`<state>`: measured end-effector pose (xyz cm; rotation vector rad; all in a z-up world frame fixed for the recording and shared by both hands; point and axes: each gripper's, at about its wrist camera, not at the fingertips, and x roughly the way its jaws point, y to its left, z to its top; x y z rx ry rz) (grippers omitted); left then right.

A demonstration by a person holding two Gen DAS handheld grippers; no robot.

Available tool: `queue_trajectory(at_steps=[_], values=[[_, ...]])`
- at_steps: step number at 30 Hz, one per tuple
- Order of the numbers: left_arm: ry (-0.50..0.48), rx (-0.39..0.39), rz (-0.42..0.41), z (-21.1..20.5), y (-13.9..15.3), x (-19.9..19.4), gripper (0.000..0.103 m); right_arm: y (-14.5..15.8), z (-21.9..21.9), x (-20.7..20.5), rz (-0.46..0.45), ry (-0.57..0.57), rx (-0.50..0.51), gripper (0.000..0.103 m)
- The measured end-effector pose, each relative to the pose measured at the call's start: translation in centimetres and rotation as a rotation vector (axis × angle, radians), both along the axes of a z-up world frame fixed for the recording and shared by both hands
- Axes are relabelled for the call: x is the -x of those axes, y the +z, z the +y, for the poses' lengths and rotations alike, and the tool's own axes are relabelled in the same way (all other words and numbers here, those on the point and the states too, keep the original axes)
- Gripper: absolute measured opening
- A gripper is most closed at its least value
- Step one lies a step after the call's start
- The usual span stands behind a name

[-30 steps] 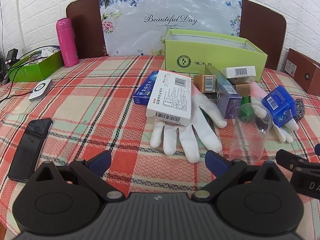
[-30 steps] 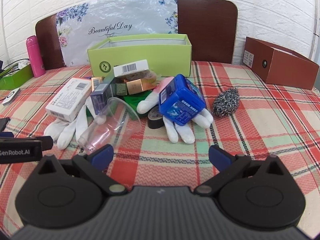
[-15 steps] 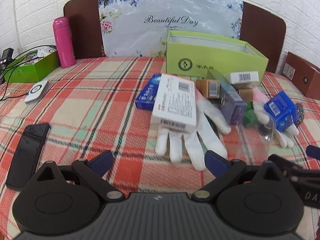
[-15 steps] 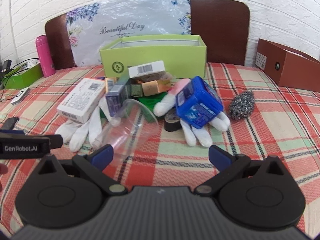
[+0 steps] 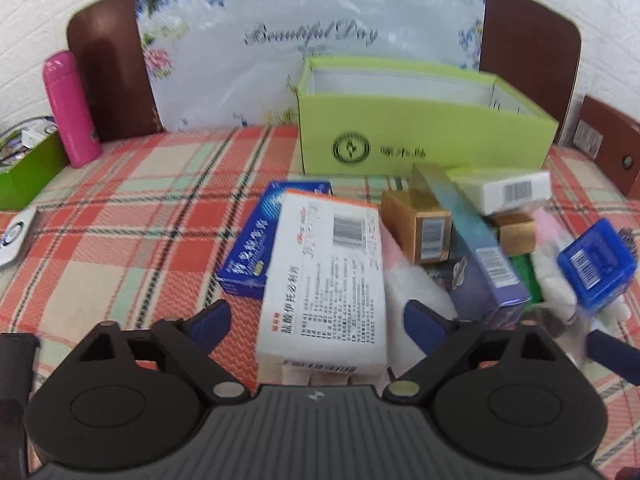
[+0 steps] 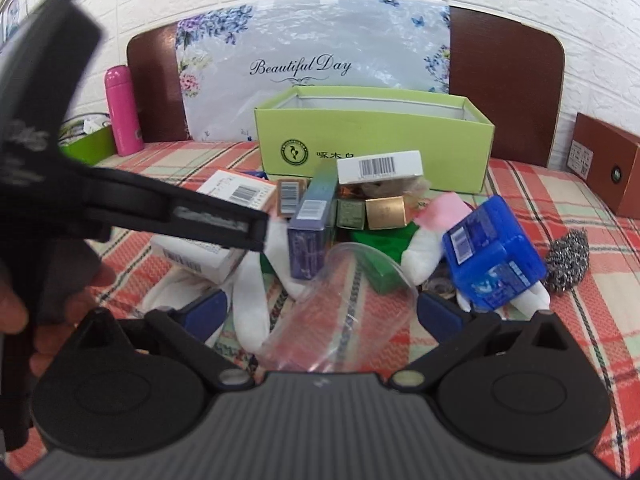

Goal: Organize objects
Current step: 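Reach the left gripper to the white medicine box and grasp it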

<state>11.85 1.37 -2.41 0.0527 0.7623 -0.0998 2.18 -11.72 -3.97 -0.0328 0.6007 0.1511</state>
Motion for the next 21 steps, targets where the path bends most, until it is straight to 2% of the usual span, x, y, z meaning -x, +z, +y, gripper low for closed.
queue_trajectory(at_steps=[1,2,3,4,6,10,13,18,21], values=[[-0.009,0.016,0.008,0.3,-0.4,-0.1,0.086,-0.3,0.1,0.0,-0.003,0.005,0.022,0.086],[-0.013,0.05,-0.001,0.7,-0.5,0.2,0.083,-0.5,0.0,-0.1,-0.001,0.006,0.045,0.081],[-0.017,0.08,-0.002,1.2,-0.6,0.5,0.073,-0.7,-0.3,-0.2,0.004,0.01,0.059,0.07],[-0.021,0.108,0.009,1.5,-0.6,0.7,0.071,-0.7,-0.8,-0.1,0.005,0.021,0.063,0.062],[-0.021,0.121,0.017,1.7,-0.7,1.0,0.071,-0.7,-2.1,0.4,-0.006,0.058,0.077,0.054],[-0.014,0.116,0.01,1.4,-0.6,1.4,0.071,-1.1,-4.2,1.6,-0.036,0.145,0.176,0.053],[0.002,0.109,0.01,0.8,-0.5,1.3,0.071,-1.3,-4.8,1.9,-0.012,0.181,0.206,0.053],[0.007,0.112,0.017,1.0,-0.9,1.5,0.07,-1.0,-5.4,1.7,-0.024,0.121,0.097,0.055],[0.008,0.108,0.009,1.3,-1.0,1.7,0.07,-1.2,-5.5,1.7,-0.022,0.109,0.078,0.055]])
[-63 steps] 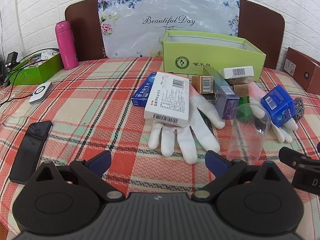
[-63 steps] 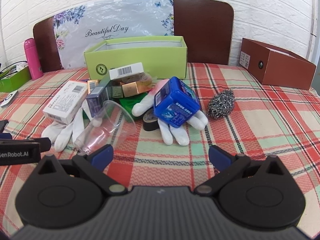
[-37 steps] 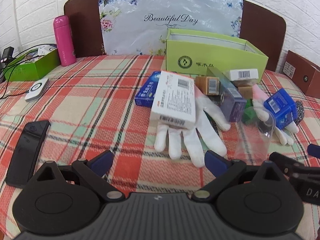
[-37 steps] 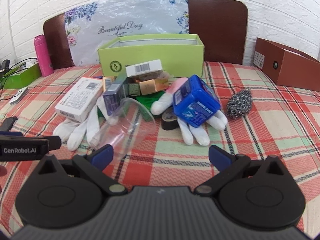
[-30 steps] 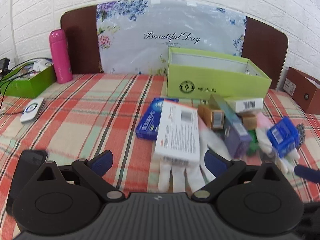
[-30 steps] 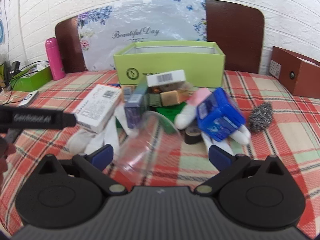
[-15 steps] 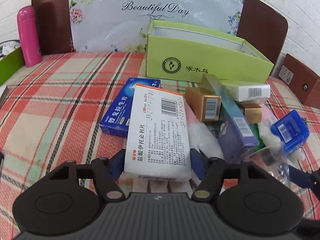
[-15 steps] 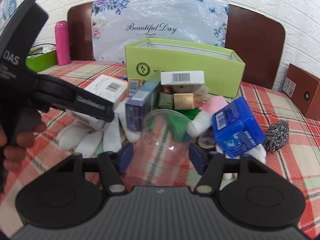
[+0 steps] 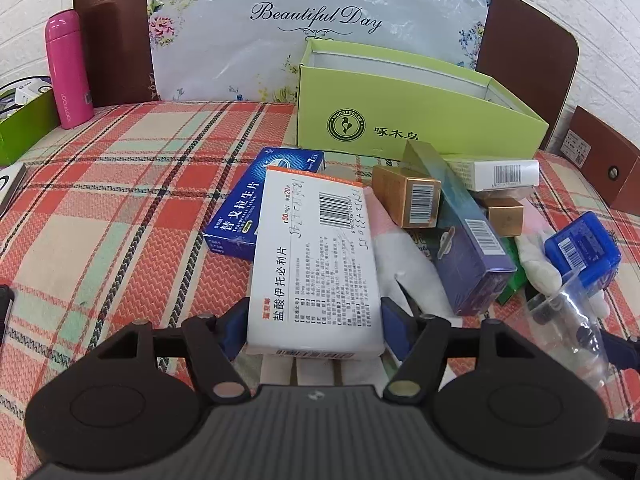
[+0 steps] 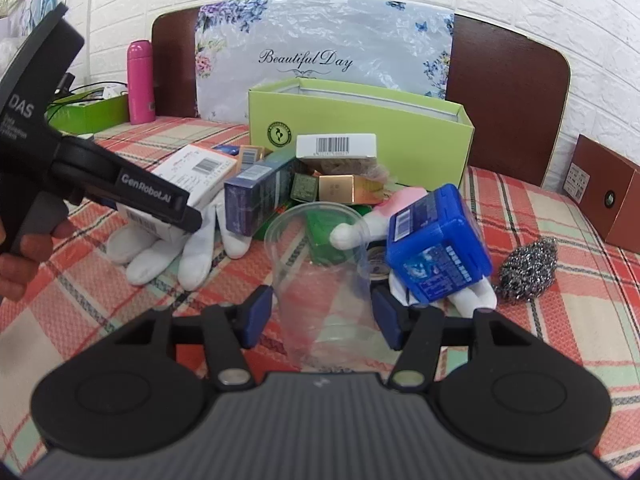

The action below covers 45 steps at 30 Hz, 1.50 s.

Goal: Organize objects
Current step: 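Reach the left gripper to the white medicine box and grasp it, then carry the white medicine box into the green box and release it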

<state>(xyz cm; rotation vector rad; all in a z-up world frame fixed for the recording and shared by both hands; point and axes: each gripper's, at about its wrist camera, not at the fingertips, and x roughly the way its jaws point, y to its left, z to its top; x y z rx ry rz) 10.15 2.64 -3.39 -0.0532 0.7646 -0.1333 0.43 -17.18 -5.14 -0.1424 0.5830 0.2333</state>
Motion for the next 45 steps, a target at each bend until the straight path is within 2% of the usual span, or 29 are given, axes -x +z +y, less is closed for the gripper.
queue_trajectory(at_steps=[2,3,4,7,12,16,19,21,24,33,41,42,43,44,45], values=[[0.005,0.006,0.009,0.2,-0.2,-0.1,0.071,-0.2,0.1,0.0,0.013,0.011,-0.001,0.055],[0.007,0.017,0.013,0.3,-0.3,-0.1,0.071,-0.2,0.1,0.1,0.017,0.02,-0.006,0.048],[0.014,0.029,0.011,0.5,-0.2,0.0,0.07,-0.1,0.1,0.2,0.021,0.031,-0.014,0.047],[0.01,0.033,-0.009,0.7,0.4,0.7,0.07,0.8,0.0,1.2,-0.013,0.057,-0.046,0.047],[-0.033,0.048,-0.102,0.9,3.5,2.3,0.07,3.2,-0.3,2.3,-0.105,0.102,-0.06,0.047],[-0.063,0.092,-0.189,0.4,7.0,2.2,0.07,5.7,-1.0,1.0,-0.16,0.1,-0.104,0.047],[-0.079,0.121,-0.222,-0.3,8.8,1.1,0.07,7.7,-1.9,-1.1,-0.19,0.061,-0.133,0.047],[-0.08,0.111,-0.243,-1.2,9.5,-0.1,0.07,8.8,-2.6,-3.0,-0.203,0.027,-0.149,0.047],[-0.08,0.121,-0.229,-2.1,9.7,-2.9,0.07,9.6,-3.7,-6.3,-0.189,-0.038,-0.184,0.047],[-0.047,0.156,-0.224,-3.2,10.8,-11.5,0.069,8.8,-5.3,-16.4,-0.143,-0.176,-0.229,0.047],[0.012,0.201,-0.147,-3.0,8.6,-16.7,0.069,7.8,-5.5,-22.1,-0.107,-0.22,-0.229,0.047],[0.024,0.213,-0.146,-2.8,8.4,-17.0,0.076,7.6,-5.4,-22.6,-0.107,-0.22,-0.222,0.048],[0.027,0.212,-0.136,-2.8,8.2,-17.2,0.088,7.5,-5.2,-22.9,-0.112,-0.218,-0.207,0.057],[0.024,0.201,-0.131,-2.8,8.1,-17.3,0.09,7.3,-5.0,-23.1,-0.11,-0.209,-0.183,0.069],[0.021,0.189,-0.138,-2.7,7.9,-17.2,0.09,7.2,-4.8,-23.2,-0.112,-0.209,-0.16,0.092]])
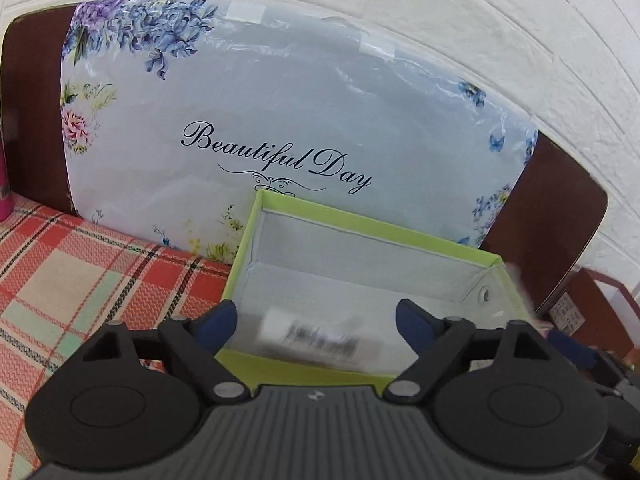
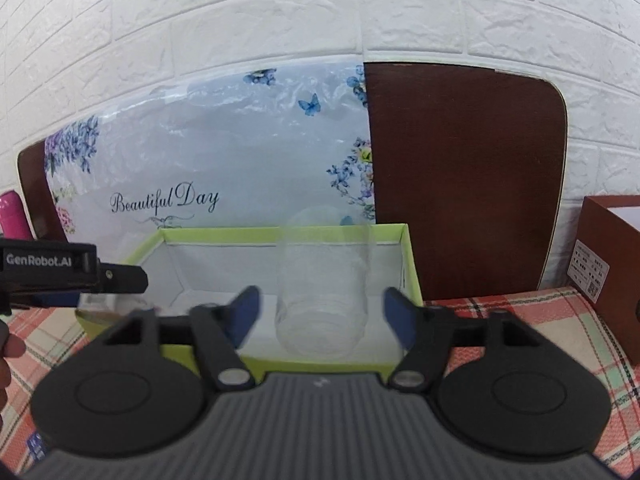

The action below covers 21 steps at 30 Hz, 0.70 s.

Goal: Organize objects
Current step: 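Carry the white medicine box into the green box and release it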

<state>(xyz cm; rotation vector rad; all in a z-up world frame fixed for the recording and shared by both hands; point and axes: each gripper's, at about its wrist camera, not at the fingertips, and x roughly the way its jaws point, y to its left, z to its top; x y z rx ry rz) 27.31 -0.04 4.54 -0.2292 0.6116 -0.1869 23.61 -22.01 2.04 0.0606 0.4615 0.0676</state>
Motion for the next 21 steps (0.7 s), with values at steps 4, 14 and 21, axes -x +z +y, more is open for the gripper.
queue_trajectory(at_steps=[4,14,21], values=[[-0.019,-0.004,-0.014,0.4,-0.1,1.1,0.09,-0.5,0.3,1.4,-0.045,0.003,0.065,0.102],[-0.013,-0.013,-0.013,0.9,1.6,6.1,0.09,1.4,-1.8,7.5,-0.082,-0.038,0.005,0.103],[-0.033,-0.084,-0.001,-0.2,2.9,12.9,0.09,4.1,-2.9,14.3,-0.123,-0.031,-0.006,0.103]])
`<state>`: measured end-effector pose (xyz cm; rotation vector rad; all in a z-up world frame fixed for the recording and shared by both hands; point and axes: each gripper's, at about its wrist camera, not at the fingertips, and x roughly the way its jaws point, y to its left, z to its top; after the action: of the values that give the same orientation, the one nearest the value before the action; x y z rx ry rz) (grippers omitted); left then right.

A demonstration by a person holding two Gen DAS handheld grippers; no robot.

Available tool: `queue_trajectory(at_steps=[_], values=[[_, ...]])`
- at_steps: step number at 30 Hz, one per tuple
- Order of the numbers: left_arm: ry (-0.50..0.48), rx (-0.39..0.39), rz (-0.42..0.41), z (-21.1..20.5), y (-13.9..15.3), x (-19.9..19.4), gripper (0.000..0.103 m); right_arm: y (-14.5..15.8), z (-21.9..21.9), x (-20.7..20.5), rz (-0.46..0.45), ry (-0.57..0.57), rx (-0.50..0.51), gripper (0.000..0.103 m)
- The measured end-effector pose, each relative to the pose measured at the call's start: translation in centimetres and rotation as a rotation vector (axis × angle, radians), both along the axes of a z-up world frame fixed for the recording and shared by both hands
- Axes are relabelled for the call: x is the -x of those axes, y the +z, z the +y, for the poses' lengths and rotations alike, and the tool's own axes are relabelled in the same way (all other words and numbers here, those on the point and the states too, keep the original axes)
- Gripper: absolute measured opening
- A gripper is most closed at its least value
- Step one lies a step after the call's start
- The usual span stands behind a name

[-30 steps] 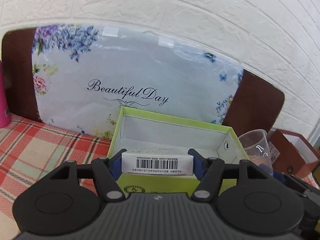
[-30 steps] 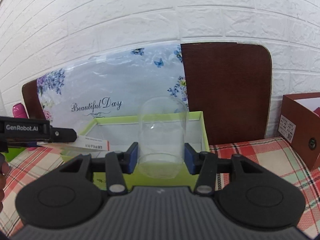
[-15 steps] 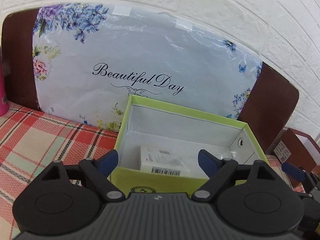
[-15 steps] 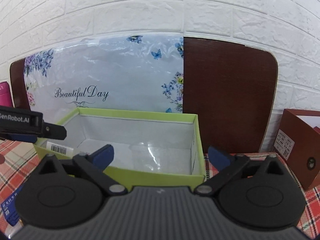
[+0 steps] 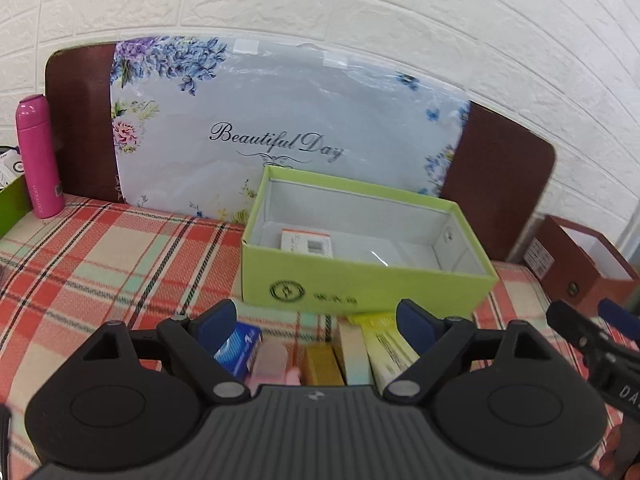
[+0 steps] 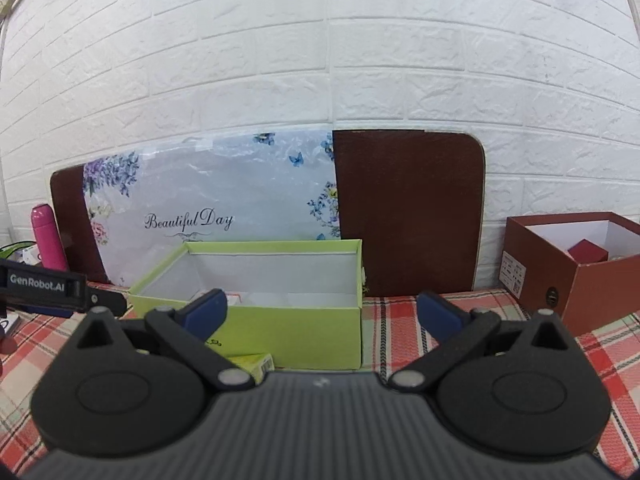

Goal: Organize objects
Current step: 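Carry the white medicine box into the green box and release it, then grasp the blue square container with the right gripper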

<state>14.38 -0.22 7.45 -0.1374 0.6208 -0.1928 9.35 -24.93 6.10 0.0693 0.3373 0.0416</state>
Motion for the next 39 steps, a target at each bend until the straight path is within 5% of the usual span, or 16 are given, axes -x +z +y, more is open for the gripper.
queue_trajectory(at_steps=[9,17,30,36,39], values=[[-0.034,-0.025,-0.03,-0.4,-1.2,8.4,0.09,0.1,-0.8,8.6,0.045,0.044,0.11,0.103],[-0.056,-0.078,0.016,-1.0,-5.1,12.6,0.09,-3.3,0.0,12.3,0.073,0.019,0.069,0.103],[-0.01,-0.032,0.023,-1.3,-6.3,10.0,0.09,-7.3,0.4,10.4,0.163,-0.018,0.029,0.103],[-0.055,-0.099,-0.02,-3.4,-5.8,7.3,0.09,-7.3,0.1,10.3,0.154,0.001,0.006,0.103],[-0.069,-0.123,-0.005,-4.1,-6.4,5.8,0.081,-7.2,0.1,10.3,0.147,-0.007,0.008,0.103]])
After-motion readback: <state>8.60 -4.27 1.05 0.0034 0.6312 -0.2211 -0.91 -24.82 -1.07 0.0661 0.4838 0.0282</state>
